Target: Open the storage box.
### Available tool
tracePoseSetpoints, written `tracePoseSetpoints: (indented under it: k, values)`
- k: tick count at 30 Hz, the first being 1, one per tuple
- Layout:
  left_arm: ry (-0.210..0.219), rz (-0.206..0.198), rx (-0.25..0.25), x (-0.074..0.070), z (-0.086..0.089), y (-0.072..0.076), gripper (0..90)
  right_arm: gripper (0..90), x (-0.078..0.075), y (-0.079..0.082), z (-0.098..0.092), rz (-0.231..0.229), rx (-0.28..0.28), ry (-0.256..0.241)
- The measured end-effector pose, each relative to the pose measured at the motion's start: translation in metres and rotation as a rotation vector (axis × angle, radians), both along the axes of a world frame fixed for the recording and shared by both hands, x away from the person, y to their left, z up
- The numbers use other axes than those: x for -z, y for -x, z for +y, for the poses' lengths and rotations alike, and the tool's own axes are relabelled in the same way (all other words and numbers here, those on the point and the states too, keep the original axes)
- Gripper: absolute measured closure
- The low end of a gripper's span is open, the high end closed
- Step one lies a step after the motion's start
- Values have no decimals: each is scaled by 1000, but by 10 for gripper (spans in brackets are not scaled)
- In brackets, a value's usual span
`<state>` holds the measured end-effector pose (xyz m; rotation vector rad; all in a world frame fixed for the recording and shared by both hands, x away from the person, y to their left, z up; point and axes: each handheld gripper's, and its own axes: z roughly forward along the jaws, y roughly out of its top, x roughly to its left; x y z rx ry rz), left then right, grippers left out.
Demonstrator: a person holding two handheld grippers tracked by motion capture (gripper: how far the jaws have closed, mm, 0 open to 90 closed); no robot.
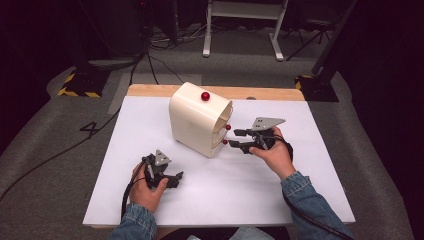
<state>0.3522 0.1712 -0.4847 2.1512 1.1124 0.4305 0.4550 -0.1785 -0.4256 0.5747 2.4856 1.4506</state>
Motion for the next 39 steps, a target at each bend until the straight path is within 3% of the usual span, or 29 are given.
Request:
tracePoseSetpoints:
  k: [16, 20, 35, 39]
  values:
    - [-2, 0, 0, 0, 0, 0, 153, 676, 34, -8, 12, 14, -4, -23]
    - [-1, -1, 0, 0, 0, 0, 153, 729, 36, -7, 13, 0, -1, -13]
    - [0, -1, -1, 0, 0, 0, 153, 739, 33, -4, 14, -27, -6, 14]
    - [2, 3, 0, 0, 0, 0, 153, 739, 31, -3, 10, -14, -1, 14]
